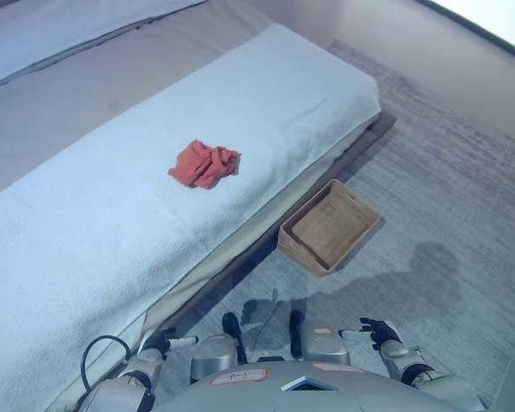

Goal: Put the clothes on the bed into the basket.

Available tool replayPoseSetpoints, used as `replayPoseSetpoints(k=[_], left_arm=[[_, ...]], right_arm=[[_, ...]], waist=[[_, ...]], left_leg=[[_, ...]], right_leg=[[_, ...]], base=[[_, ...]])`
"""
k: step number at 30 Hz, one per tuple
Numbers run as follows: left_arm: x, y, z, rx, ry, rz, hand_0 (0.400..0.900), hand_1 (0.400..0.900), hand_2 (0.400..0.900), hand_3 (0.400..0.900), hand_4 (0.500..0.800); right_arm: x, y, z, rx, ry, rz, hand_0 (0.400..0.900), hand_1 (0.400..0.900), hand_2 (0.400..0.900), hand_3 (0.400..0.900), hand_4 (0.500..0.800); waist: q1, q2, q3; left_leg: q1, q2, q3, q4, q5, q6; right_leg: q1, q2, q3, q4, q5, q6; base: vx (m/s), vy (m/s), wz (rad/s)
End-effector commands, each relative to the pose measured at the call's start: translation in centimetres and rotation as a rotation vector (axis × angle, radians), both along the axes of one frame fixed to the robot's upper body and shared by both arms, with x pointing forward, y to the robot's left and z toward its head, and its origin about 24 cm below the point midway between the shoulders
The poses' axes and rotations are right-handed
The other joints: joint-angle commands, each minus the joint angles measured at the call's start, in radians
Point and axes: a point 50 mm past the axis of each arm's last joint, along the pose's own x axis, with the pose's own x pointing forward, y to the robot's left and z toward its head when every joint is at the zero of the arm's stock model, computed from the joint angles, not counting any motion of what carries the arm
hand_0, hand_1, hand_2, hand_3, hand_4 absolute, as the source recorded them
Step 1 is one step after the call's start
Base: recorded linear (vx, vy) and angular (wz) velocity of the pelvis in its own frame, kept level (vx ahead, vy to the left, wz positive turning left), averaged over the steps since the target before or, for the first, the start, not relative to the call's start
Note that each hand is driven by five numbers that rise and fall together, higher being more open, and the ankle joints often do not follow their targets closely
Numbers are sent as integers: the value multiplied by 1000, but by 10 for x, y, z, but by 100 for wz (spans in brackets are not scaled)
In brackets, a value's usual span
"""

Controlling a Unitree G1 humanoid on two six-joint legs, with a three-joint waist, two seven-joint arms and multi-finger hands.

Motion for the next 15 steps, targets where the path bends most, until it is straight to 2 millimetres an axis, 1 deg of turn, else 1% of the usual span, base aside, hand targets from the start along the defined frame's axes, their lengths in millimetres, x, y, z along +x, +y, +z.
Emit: replayPoseSetpoints(k=[1, 3, 4, 5, 6, 7, 8, 9, 10, 11, 12, 13, 14, 15], left_arm=[[3, 16, 6, 73, -10, 3, 900, 900, 900, 900, 800], [14, 13, 7, 68, -41, -6, 900, 900, 900, 900, 800], [20, 11, 8, 65, -62, -14, 900, 900, 900, 900, 800], [26, 8, 9, 58, -79, -26, 900, 900, 900, 900, 800], [34, 5, 10, 53, -99, -44, 900, 900, 900, 900, 800], [39, 1, 11, 46, -112, -63, 900, 900, 900, 900, 800], [49, -3, 12, 41, -136, -90, 900, 900, 900, 900, 800], [54, -6, 14, 38, -150, -111, 900, 900, 900, 900, 800], [60, -11, 15, 30, -166, -128, 900, 900, 900, 900, 800], [64, -15, 15, 24, -178, -144, 900, 900, 900, 900, 800], [71, -22, 16, 11, -199, -151, 900, 900, 900, 900, 800], [71, -22, 16, 11, -199, -151, 900, 900, 900, 900, 800], [72, -25, 16, 9, -205, -159, 900, 900, 900, 900, 800], [74, -30, 16, 3, -210, -164, 900, 900, 900, 900, 800]], right_arm=[[-5, -26, 8, -94, 21, -41, 900, 900, 900, 900, 800], [-10, -26, 7, -98, 30, -56, 900, 900, 900, 900, 800], [-9, -27, 7, -100, 24, -62, 900, 900, 900, 900, 800], [-9, -27, 8, -100, 20, -64, 900, 900, 900, 900, 800], [-7, -27, 8, -102, 12, -64, 900, 900, 900, 900, 800], [-7, -27, 8, -103, 6, -68, 900, 900, 900, 900, 800], [-6, -28, 9, -103, -3, -73, 900, 900, 900, 900, 800], [-9, -28, 8, -102, -5, -79, 900, 900, 900, 900, 800], [-12, -28, 8, -100, -3, -86, 900, 900, 900, 900, 800], [-14, -28, 7, -98, -1, -90, 900, 900, 900, 900, 800], [-15, -32, 9, -105, -6, -101, 900, 900, 900, 900, 800], [-15, -32, 9, -105, -6, -101, 900, 900, 900, 900, 800], [-11, -34, 11, -110, -21, -101, 900, 900, 900, 900, 800], [-2, -38, 14, -113, -57, -97, 900, 900, 900, 900, 800]], waist=[[-40, 28, 14], [-55, 23, 19], [-65, 16, 18], [-76, 20, 21], [-85, 16, 19], [-93, 14, 14], [-107, 14, 6], [-114, 3, -5], [-124, 8, -25], [-141, 14, -43], [-157, 36, -54], [-156, 35, -56], [-162, 47, -59], [-167, 50, -54]], left_leg=[[107, -117, 3, 20, -110, 32], [142, -132, 0, 7, -124, 23], [168, -146, 1, 7, -140, 17], [192, -145, -10, 7, -162, 9], [207, -149, -8, 7, -173, 1], [221, -153, -12, 7, -182, -3], [239, -156, -19, 7, -194, -7], [247, -169, -19, 7, -198, -10], [262, -164, -29, 7, -212, -16], [278, -159, -41, 7, -212, -20], [291, -140, -59, 60, -182, -41], [289, -142, -58, 61, -181, -41], [270, -134, -55, 151, -136, -65], [157, -116, -42, 428, -1, -145]], right_leg=[[-69, 31, 12, -80, -7, 1], [-84, 46, -2, -236, 43, 28], [-100, 67, -21, -348, 84, 46], [-92, 86, -43, -403, 89, 67], [-94, 100, -69, -463, 107, 77], [-92, 112, -83, -500, 116, 81], [-91, 126, -85, -500, 116, 77], [-84, 124, -78, -503, 127, 65], [-68, 134, -69, -506, 122, 51], [-64, 157, -22, -504, 125, 36], [-46, 178, -10, -461, 110, 15], [-48, 177, -8, -461, 111, 15], [-39, 187, -13, -444, 98, -3], [34, 191, -15, -441, 59, -44]], base=[[168, 92, 17], [284, 57, 17], [375, 38, 22], [394, 30, 25], [383, 19, 35], [395, 8, 42], [364, -11, 48], [412, -33, 52], [457, -65, 57], [683, -94, 68], [515, -72, 50], [467, -77, 34], [425, -114, 23], [425, -114, 24]])
